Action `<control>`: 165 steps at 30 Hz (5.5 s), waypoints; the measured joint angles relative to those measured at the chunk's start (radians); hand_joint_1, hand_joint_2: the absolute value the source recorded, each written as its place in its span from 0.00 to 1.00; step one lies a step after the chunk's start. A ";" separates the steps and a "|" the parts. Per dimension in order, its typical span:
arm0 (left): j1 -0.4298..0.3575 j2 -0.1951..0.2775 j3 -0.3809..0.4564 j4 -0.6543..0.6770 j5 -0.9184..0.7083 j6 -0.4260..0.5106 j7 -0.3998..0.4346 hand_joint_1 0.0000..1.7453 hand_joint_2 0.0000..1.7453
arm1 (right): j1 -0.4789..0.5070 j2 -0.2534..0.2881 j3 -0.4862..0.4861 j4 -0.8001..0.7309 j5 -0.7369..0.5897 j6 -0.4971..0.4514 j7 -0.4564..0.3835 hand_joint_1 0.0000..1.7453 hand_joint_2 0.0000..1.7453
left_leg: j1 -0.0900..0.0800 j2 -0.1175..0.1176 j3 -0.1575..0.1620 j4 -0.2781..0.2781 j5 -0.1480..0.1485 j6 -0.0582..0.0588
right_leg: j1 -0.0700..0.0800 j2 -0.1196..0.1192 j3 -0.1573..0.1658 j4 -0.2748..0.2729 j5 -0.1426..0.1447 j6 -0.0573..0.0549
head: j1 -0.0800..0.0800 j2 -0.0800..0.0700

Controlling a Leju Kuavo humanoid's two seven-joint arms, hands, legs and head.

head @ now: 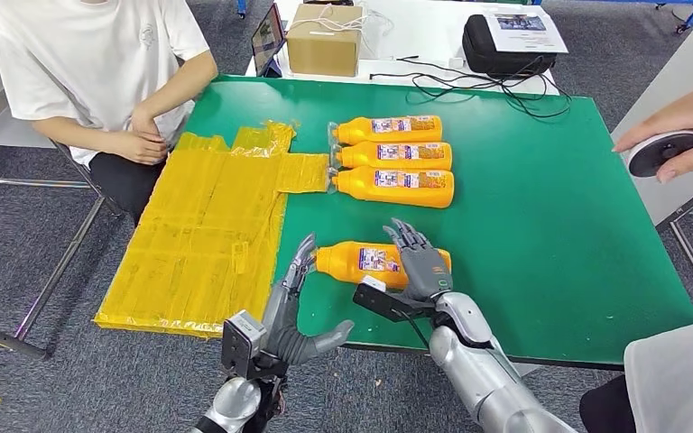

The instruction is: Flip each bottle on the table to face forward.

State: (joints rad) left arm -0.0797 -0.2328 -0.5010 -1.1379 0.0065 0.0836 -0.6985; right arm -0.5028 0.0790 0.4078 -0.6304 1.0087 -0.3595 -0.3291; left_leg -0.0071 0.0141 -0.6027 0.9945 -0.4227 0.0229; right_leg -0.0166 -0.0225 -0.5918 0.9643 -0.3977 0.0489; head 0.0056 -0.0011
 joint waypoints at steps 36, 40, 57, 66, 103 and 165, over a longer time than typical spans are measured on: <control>0.050 -0.002 0.037 -0.090 -0.064 0.041 0.031 0.00 1.00 | -0.126 0.013 0.175 0.083 0.274 0.239 0.478 0.70 1.00 | 0.000 0.000 0.003 0.000 0.000 0.000 | 0.000 0.000 0.002 0.000 0.000 0.000 | 0.000 0.000; 0.066 -0.002 0.039 -0.100 -0.076 0.041 0.037 0.00 1.00 | -0.122 0.007 0.169 0.090 0.252 0.283 0.506 1.00 1.00 | 0.000 0.000 0.004 0.000 0.000 0.000 | 0.000 0.000 0.002 0.000 0.000 0.000 | 0.000 0.000; 0.078 -0.005 0.059 -0.100 -0.081 0.046 0.043 0.00 1.00 | -0.126 -0.059 0.099 0.130 0.185 0.326 0.498 1.00 1.00 | 0.000 -0.001 0.014 0.000 0.000 0.000 | 0.000 -0.001 0.013 -0.001 0.000 0.000 | 0.000 0.000; 0.082 -0.016 0.065 -0.107 -0.080 0.048 0.044 0.00 1.00 | -0.117 -0.091 0.026 0.141 0.038 0.341 0.324 1.00 1.00 | 0.000 0.000 0.025 0.000 -0.004 0.003 | 0.000 0.000 0.013 -0.003 -0.003 0.000 | 0.000 0.000; 0.210 0.013 0.156 -0.191 0.374 -0.033 0.263 0.00 1.00 | 0.380 -0.018 -0.105 -0.599 -0.528 0.185 -0.007 1.00 1.00 | 0.003 0.005 0.009 -0.001 -0.006 0.000 | 0.003 0.004 0.009 -0.003 -0.002 -0.002 | 0.000 0.000; 0.141 -0.022 0.262 -0.170 0.538 -0.088 0.267 1.00 1.00 | 0.152 0.116 0.412 -0.239 -0.360 0.047 -0.001 0.00 0.00 | 0.003 0.005 0.006 -0.001 -0.006 0.000 | 0.003 0.004 0.005 -0.003 -0.002 -0.002 | 0.000 0.000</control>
State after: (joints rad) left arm 0.0609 -0.2544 -0.2394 -1.3081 0.5450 -0.0039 -0.4311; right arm -0.3510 0.1949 0.8197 -0.8690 0.6486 -0.3128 -0.3304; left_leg -0.0045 0.0191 -0.5968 0.9940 -0.4286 0.0230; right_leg -0.0139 -0.0186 -0.5869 0.9615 -0.3996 0.0473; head 0.0060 -0.0011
